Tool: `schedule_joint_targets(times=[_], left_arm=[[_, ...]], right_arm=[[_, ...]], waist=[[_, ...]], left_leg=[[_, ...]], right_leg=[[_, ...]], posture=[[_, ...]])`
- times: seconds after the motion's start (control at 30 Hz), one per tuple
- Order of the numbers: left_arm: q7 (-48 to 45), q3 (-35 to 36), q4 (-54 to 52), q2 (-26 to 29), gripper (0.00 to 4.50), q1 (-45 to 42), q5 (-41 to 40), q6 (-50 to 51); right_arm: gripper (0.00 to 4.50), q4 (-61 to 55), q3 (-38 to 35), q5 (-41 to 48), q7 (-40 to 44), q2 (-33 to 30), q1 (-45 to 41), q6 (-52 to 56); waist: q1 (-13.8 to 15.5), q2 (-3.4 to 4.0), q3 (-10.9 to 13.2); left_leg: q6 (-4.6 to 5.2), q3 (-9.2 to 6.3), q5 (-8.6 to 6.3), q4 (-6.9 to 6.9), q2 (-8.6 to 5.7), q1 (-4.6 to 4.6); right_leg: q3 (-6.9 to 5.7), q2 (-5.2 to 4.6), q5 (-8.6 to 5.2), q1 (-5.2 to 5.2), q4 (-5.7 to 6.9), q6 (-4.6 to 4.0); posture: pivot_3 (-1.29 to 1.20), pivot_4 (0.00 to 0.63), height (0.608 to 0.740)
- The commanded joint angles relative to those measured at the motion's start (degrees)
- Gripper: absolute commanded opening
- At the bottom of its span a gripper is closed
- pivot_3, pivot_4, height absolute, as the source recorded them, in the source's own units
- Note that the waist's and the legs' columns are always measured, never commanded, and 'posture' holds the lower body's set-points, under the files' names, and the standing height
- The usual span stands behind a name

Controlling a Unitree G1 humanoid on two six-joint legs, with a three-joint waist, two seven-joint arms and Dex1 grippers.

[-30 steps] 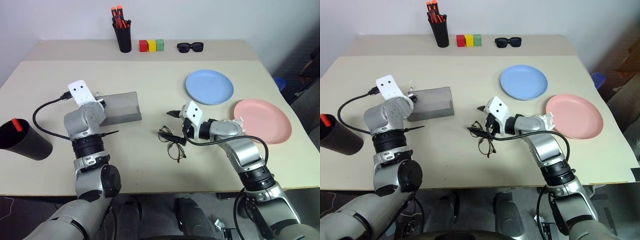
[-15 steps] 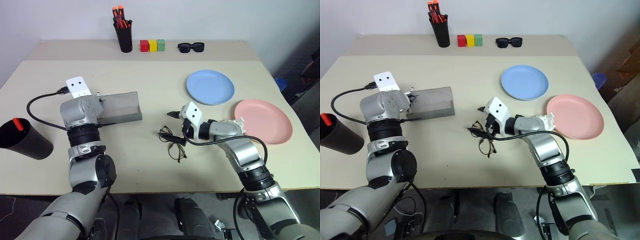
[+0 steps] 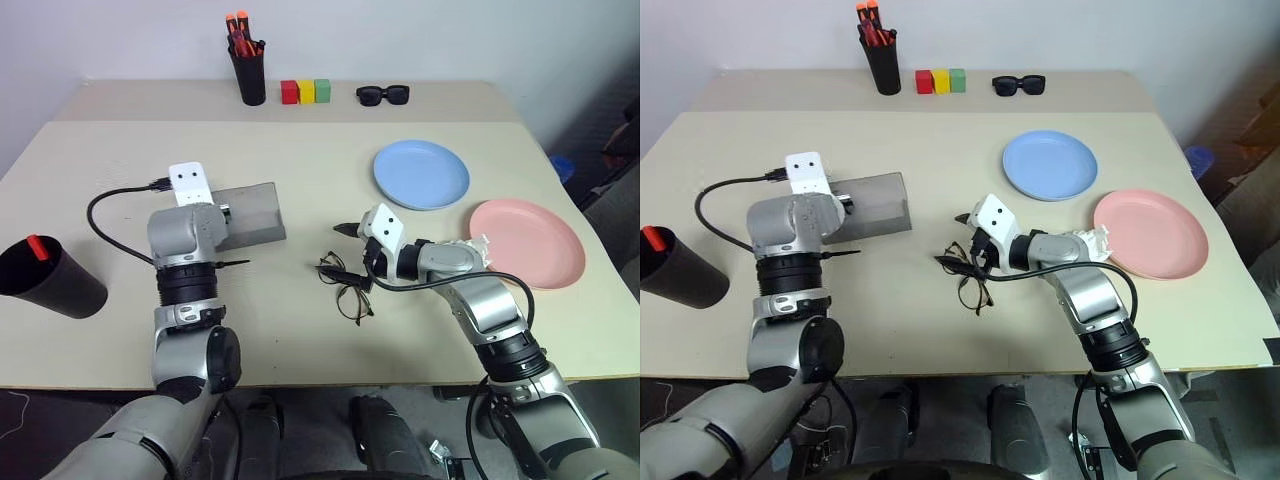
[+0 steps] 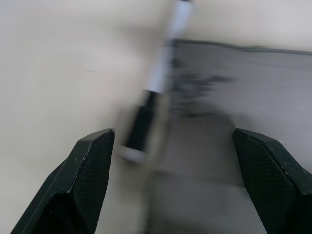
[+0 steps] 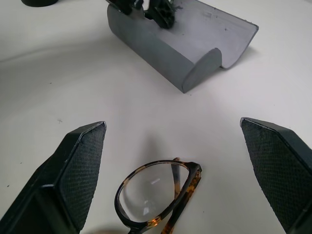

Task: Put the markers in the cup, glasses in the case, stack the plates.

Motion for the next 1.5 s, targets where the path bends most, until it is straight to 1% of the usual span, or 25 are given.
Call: schedule_joint_targets(times=[0.03,0.13,0.23,0.43,0.53,0.67,0.9,1.17,1.2,1.27,1.43,1.47,1.5], left_arm=[[-1.6,-2.8,-2.3,-1.3,3.94,-0.4,0.0,-1.9],[-2.1,-2.6,-3.2,-0.7,3.94,-1.4,0.2,-5.3],[-1.6,-0.9,-3.3,0.4,3.94,-1.9,0.4,-7.1],[2.2,2.9,-0.8,2.9,3.94,-1.1,1.7,-8.1],[2.7,3.0,0.7,4.0,3.94,-0.4,2.4,-7.4],[0.5,1.6,1.7,4.7,3.94,0.0,1.7,-6.8],[-1.5,0.3,1.2,4.1,3.94,0.2,1.7,-6.1],[0.3,0.6,1.8,3.9,3.94,1.0,2.8,-4.9],[0.3,0.6,1.8,4.0,3.71,1.1,2.8,-4.8],[0.5,0.6,1.8,4.1,3.10,1.4,2.8,-4.7],[1.0,1.2,1.3,3.7,0.69,1.9,2.7,-4.1],[0.9,1.1,1.2,3.8,0.11,2.0,2.7,-4.2],[0.8,0.9,1.1,3.8,0.05,2.1,2.7,-4.4]], right_arm=[[4.50,-0.8,-0.2,0.2,0.1,0.4,-0.9,-0.8],[4.50,-0.9,-0.2,0.2,0.0,0.4,-0.8,-0.8],[4.50,-1.0,-0.3,0.1,-0.1,0.4,-0.8,-0.7],[4.50,-0.8,-0.2,0.1,0.0,0.4,-0.8,-0.9],[4.50,-0.7,0.0,0.1,0.1,0.6,-1.0,-0.9],[4.50,-0.6,0.1,0.0,0.3,0.6,-1.0,-1.0],[4.50,-1.1,0.0,0.0,0.4,0.4,-0.7,-0.7],[4.50,-1.3,-0.1,-0.3,0.4,0.4,-0.4,-0.6],[4.50,-1.2,-0.1,-0.3,0.3,0.4,-0.3,-0.6],[4.50,-1.2,-0.1,-0.3,0.3,0.5,-0.4,-0.6],[4.50,-1.1,0.0,-0.3,0.3,0.7,-0.5,-0.7],[4.50,-1.1,0.0,-0.3,0.3,0.7,-0.5,-0.7],[4.50,-1.1,0.0,-0.3,0.3,0.7,-0.5,-0.7]], waist=[[0.0,0.00,0.0],[-0.2,0.00,0.0],[-0.5,0.00,0.0],[-0.4,0.00,0.0],[-0.2,0.00,0.0],[-0.1,0.00,0.0],[-0.3,0.00,0.0],[-0.3,0.00,0.0],[-0.3,0.00,0.0],[-0.3,0.00,0.0],[-0.4,0.00,0.0],[-0.4,0.00,0.0],[-0.4,0.00,0.0]], left_leg=[[0.00,0.00,0.00,0.00,0.00,0.00],[0.00,0.00,0.00,0.00,0.00,0.00],[0.00,0.00,0.00,-0.02,0.00,0.00],[0.00,0.00,0.00,-0.03,0.00,0.00],[0.00,0.00,0.00,-0.01,0.00,0.00],[0.00,0.00,0.00,0.01,0.00,-0.01],[0.00,0.00,0.00,0.00,0.00,0.00],[0.00,0.00,0.00,0.00,0.00,0.00],[0.00,-0.01,0.00,0.00,0.00,0.00],[0.00,0.00,0.00,0.00,0.00,0.00],[0.00,0.00,0.00,-0.01,0.00,0.00],[0.00,0.00,0.00,-0.01,0.00,0.01],[0.00,0.00,0.00,-0.01,0.00,0.01]], right_leg=[[0.00,0.00,0.00,0.00,0.00,0.00],[0.00,0.00,0.00,-0.01,0.00,0.00],[0.00,0.00,0.00,-0.03,0.00,0.00],[0.01,0.00,0.00,-0.03,0.00,0.00],[0.00,0.00,0.00,-0.01,0.00,0.00],[0.00,0.00,0.00,-0.01,0.00,0.00],[0.00,0.00,0.00,-0.02,0.00,0.00],[0.00,0.00,0.00,-0.02,0.00,0.00],[0.00,0.00,0.00,-0.02,0.00,0.00],[0.00,0.00,0.00,-0.01,0.00,0.00],[0.00,0.00,0.00,-0.02,0.00,0.00],[0.00,0.00,0.00,-0.02,0.00,0.00],[0.00,0.00,0.00,-0.02,0.00,0.00]], posture=[[0.00,0.150,0.740],[0.00,0.150,0.740],[0.00,0.150,0.740],[0.00,0.150,0.740],[0.00,0.150,0.740],[0.00,0.150,0.740],[0.00,0.150,0.740],[0.00,0.150,0.740],[0.00,0.150,0.740],[0.00,0.150,0.740],[0.00,0.150,0.740],[0.00,0.150,0.740],[0.00,0.150,0.740]])
